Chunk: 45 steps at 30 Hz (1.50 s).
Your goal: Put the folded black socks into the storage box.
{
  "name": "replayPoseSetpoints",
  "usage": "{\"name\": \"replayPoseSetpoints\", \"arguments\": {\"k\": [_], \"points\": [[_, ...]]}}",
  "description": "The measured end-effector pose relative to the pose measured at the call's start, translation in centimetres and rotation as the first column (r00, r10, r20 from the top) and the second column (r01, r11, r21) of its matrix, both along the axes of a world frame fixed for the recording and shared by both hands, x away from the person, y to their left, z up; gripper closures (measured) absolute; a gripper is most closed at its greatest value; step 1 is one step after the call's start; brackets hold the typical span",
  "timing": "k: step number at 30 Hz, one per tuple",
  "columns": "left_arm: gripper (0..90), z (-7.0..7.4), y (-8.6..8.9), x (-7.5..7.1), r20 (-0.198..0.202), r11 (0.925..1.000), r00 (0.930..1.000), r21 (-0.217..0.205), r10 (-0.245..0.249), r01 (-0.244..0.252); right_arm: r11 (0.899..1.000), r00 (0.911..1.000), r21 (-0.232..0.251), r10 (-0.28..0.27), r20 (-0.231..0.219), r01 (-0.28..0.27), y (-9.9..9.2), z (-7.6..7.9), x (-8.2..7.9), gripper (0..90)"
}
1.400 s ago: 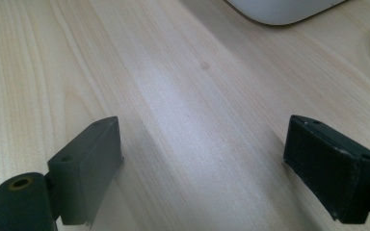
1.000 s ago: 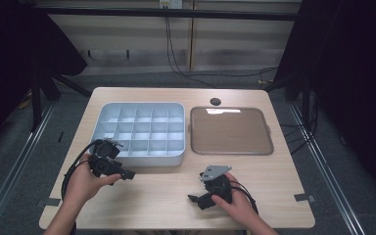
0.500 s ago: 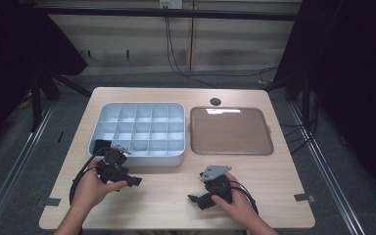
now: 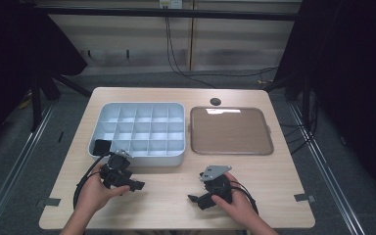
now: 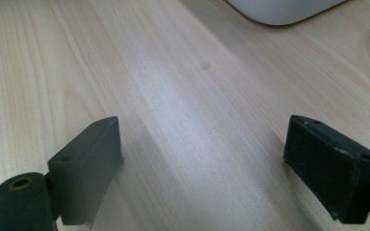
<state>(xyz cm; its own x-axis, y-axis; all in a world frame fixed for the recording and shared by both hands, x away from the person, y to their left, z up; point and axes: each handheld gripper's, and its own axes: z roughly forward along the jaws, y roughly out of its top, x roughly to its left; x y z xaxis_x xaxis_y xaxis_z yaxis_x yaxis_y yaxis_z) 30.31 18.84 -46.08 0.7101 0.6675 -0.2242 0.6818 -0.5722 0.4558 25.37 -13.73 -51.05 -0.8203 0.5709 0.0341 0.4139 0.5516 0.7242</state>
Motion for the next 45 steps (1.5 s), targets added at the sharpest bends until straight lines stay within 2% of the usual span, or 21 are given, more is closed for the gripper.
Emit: {"name": "replayPoseSetpoints", "arguments": {"k": [9, 15, 20, 27, 30, 35, 40, 41, 42, 45], "points": [[31.3, -0.8, -0.3, -0.4, 0.036, 0.9994, 0.9988, -0.006, -0.032, 0.033, 1.000, 1.0000, -0.002, 0.001, 0.001, -0.001, 0.0, 0.0, 0.0, 12.6], [30.9, -1.3, -0.2, -0.6, 0.059, 0.9993, 0.9976, -0.009, -0.036, 0.036, 1.000, 1.0000, -0.002, 0.001, 0.001, -0.001, 0.0, 0.0, 0.0, 12.6], [29.8, -1.8, -0.1, -1.0, 0.096, 0.9988, 0.9942, 0.000, -0.049, 0.049, 1.000, 1.0000, -0.002, 0.002, 0.001, -0.002, 0.0, 0.0, 0.0, 12.6], [28.7, -2.2, -0.1, -1.2, 0.119, 0.9979, 0.9908, 0.009, -0.065, 0.064, 1.000, 1.0000, -0.002, 0.003, 0.002, -0.003, 0.0, 0.0, 0.0, 12.6], [27.4, -2.4, -0.2, -1.3, 0.147, 0.9968, 0.9860, 0.015, -0.079, 0.078, 1.000, 1.0000, -0.002, 0.006, 0.001, -0.006, 0.0, 0.0, 0.0, 12.5], [26.1, -2.6, -0.2, -1.5, 0.165, 0.9967, 0.9829, 0.010, -0.082, 0.081, 1.000, 1.0000, -0.002, 0.008, 0.002, -0.008, 0.0, 0.0, 0.0, 12.6], [24.3, -2.9, -0.2, -2.0, 0.208, 0.9961, 0.9742, 0.004, -0.087, 0.088, 1.000, 0.9999, -0.002, 0.010, 0.002, -0.010, 0.0, 0.0, 0.0, 12.6], [23.5, -2.9, -0.2, -2.0, 0.208, 0.9961, 0.9742, 0.004, -0.087, 0.088, 1.000, 0.9999, -0.002, 0.010, 0.002, -0.010, 0.0, 0.0, 0.0, 12.6], [23.0, -3.0, -0.2, -2.1, 0.224, 0.9960, 0.9707, 0.004, -0.088, 0.089, 1.000, 0.9999, -0.003, 0.013, 0.003, -0.013, 0.0, 0.0, 0.0, 12.6], [22.5, -3.1, -0.3, -2.3, 0.233, 0.9957, 0.9683, 0.008, -0.091, 0.092, 1.000, 0.9999, -0.001, 0.013, 0.002, -0.013, 0.0, 0.0, 0.0, 12.6]]}}
